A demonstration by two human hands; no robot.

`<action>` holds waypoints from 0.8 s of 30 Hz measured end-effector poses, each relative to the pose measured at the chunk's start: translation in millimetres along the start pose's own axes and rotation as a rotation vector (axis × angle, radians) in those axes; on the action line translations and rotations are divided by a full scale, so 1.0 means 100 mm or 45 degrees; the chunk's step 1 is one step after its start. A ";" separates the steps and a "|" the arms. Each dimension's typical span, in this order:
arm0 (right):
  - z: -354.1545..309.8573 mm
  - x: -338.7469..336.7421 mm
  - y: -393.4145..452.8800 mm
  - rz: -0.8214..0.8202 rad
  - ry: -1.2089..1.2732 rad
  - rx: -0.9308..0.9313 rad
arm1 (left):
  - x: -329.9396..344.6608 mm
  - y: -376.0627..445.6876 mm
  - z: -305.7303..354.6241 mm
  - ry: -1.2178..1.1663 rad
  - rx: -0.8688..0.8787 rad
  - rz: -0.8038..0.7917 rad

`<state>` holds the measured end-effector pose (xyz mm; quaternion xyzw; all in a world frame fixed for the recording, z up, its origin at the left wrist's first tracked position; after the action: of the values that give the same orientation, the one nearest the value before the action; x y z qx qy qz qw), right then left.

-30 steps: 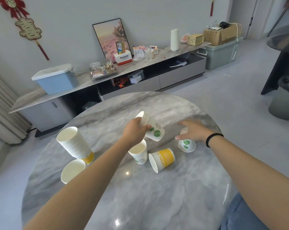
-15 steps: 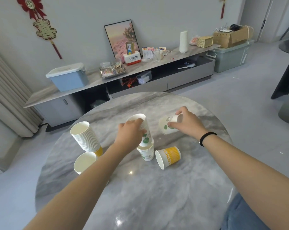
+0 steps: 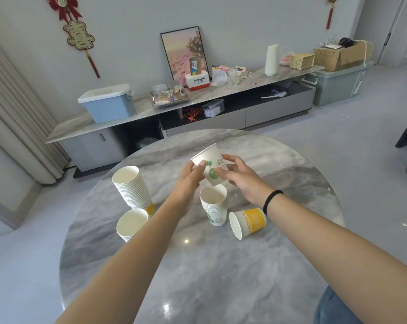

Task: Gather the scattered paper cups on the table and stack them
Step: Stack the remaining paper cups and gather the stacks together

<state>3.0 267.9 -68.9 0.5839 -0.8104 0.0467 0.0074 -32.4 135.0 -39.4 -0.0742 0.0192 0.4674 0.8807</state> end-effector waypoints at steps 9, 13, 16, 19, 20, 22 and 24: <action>0.33 0.11 0.03 -0.274 -0.224 0.161 | -0.05 -0.04 -0.38 0.166 -0.090 0.011; 0.41 0.07 0.04 -0.270 -0.133 0.338 | -0.05 0.00 -0.50 0.134 -0.179 0.000; 0.48 0.09 0.04 -0.232 -0.209 0.340 | 0.00 0.08 -0.70 0.224 -0.284 -0.040; 0.58 0.12 -0.02 -0.227 -0.230 0.386 | 0.05 0.08 -0.88 0.148 -0.395 -0.053; 0.59 0.14 -0.04 -0.231 -0.192 0.401 | 0.07 0.06 -0.89 0.076 -0.422 -0.056; 0.54 0.19 -0.06 -0.241 -0.139 0.377 | 0.07 0.02 -0.84 0.001 -0.431 -0.052; 0.37 0.27 -0.08 -0.247 -0.121 0.299 | -0.01 -0.04 -0.67 -0.018 -0.379 -0.003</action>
<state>4.1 236.8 -103.2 0.6577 -0.7387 0.1125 -0.0947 -27.3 122.5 -104.9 -0.2006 -0.0565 0.4646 0.8607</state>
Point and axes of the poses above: each hand's wrist, its own y-axis towards the middle knuckle, its own x-axis out of the palm, z = x × y, the point moved 7 cm from there along y, towards the middle knuckle, and after that the axes turned 2 degrees about -x, right-handed, at the moved point
